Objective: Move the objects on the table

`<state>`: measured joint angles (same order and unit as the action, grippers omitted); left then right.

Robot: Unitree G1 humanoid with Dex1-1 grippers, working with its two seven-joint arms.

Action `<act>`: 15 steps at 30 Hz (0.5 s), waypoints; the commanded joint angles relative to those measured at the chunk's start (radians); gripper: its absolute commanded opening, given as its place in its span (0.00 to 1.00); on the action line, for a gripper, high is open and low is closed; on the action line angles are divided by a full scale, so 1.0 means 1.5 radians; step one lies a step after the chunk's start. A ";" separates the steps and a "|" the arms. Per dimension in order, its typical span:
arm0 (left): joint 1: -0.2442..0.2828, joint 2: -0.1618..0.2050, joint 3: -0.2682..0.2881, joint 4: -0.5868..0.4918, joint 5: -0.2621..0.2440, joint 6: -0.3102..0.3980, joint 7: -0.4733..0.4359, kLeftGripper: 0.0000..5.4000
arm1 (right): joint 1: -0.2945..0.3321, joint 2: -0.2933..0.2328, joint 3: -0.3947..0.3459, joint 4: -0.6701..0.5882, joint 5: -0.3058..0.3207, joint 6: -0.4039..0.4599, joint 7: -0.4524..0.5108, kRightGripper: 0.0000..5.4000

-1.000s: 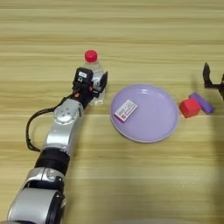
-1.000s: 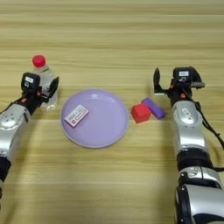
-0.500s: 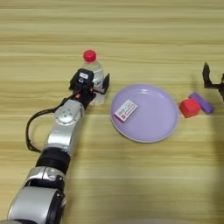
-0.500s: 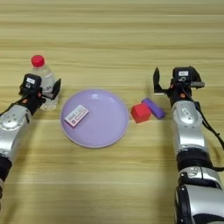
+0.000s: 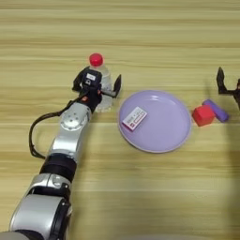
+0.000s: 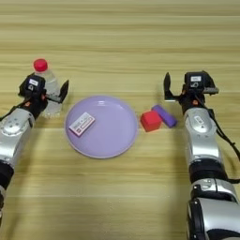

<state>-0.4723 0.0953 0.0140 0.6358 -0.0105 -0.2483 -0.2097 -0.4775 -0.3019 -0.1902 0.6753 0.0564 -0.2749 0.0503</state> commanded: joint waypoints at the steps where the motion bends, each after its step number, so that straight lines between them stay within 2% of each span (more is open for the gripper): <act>1: -0.011 -0.005 0.004 -0.026 -0.013 -0.014 -0.006 1.00 | -0.002 0.000 0.001 0.008 -0.004 0.000 -0.001 1.00; 10: -0.016 -0.007 0.020 -0.102 -0.065 0.018 -0.036 1.00 | -0.005 0.000 0.002 0.014 -0.004 -0.002 0.000 1.00; 15: -0.006 -0.002 0.021 -0.143 -0.071 0.037 -0.033 1.00 | -0.006 0.000 0.003 0.016 -0.005 -0.004 -0.001 1.00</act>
<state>-0.4823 0.0899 0.0375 0.4500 -0.1088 -0.2188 -0.2592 -0.4777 -0.3019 -0.1882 0.6886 0.0560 -0.2752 0.0505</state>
